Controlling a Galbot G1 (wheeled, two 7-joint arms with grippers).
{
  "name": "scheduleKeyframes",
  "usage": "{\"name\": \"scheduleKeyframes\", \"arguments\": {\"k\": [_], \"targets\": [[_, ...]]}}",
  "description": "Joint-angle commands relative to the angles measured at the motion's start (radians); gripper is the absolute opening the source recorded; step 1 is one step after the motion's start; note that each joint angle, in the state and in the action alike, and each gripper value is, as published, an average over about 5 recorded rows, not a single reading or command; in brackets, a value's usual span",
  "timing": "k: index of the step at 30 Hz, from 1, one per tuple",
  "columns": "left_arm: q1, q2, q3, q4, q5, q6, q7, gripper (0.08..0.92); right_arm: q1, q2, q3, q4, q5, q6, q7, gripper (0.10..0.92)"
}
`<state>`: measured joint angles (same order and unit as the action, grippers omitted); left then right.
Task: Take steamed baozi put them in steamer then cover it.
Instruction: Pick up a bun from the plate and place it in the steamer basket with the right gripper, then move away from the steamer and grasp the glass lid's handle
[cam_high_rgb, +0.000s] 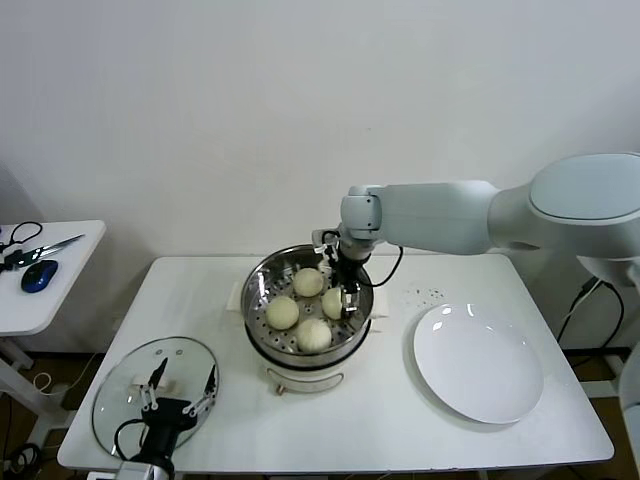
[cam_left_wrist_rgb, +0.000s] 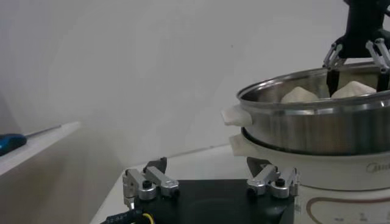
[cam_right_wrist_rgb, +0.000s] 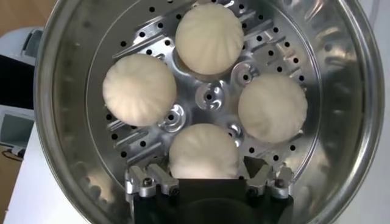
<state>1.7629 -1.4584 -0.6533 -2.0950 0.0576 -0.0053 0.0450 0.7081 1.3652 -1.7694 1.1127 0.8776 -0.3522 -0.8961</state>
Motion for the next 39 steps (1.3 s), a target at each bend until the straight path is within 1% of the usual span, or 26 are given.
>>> {"name": "scheduleKeyframes", "arguments": {"k": [1,6,13,18,22,25,28,31,33,39], "targets": [[0.0,-0.002,0.0,-0.006,0.003,0.002,0.0,0.823,0.012,-0.03,0.06,0.001,-0.013,0.0,-0.014,0.821],[0.005,-0.002,-0.002,-0.009,0.006,0.0,-0.001,0.823,0.067,-0.108,0.108,0.038,-0.016,0.022,-0.053,0.823],[0.012,-0.004,-0.006,-0.015,0.017,0.001,-0.001,0.823,0.114,-0.307,0.158,0.163,-0.023,0.061,-0.039,0.823],[0.017,-0.01,-0.006,-0.025,0.029,0.004,-0.001,0.823,0.089,-0.478,0.237,0.242,-0.038,0.141,0.095,0.823],[0.015,-0.02,-0.012,-0.028,0.039,0.004,-0.005,0.823,0.001,-0.65,0.309,0.325,-0.013,0.251,0.283,0.823],[0.009,-0.026,-0.016,-0.025,0.053,0.002,-0.008,0.823,-0.117,-0.765,0.391,0.375,0.02,0.359,0.432,0.823],[0.001,-0.032,-0.018,-0.021,0.076,-0.001,-0.01,0.823,-0.308,-0.852,0.573,0.396,0.032,0.449,0.525,0.823],[-0.008,-0.039,-0.019,-0.021,0.098,-0.001,-0.012,0.823,-0.551,-0.918,0.838,0.422,0.021,0.472,0.568,0.823],[-0.013,-0.041,-0.019,-0.021,0.112,0.0,-0.012,0.823,-0.72,-0.936,1.013,0.438,0.006,0.474,0.586,0.823],[-0.032,-0.045,-0.033,-0.025,0.213,0.007,-0.014,0.823,-1.215,-0.908,1.529,0.464,-0.047,0.473,0.607,0.823]]}}
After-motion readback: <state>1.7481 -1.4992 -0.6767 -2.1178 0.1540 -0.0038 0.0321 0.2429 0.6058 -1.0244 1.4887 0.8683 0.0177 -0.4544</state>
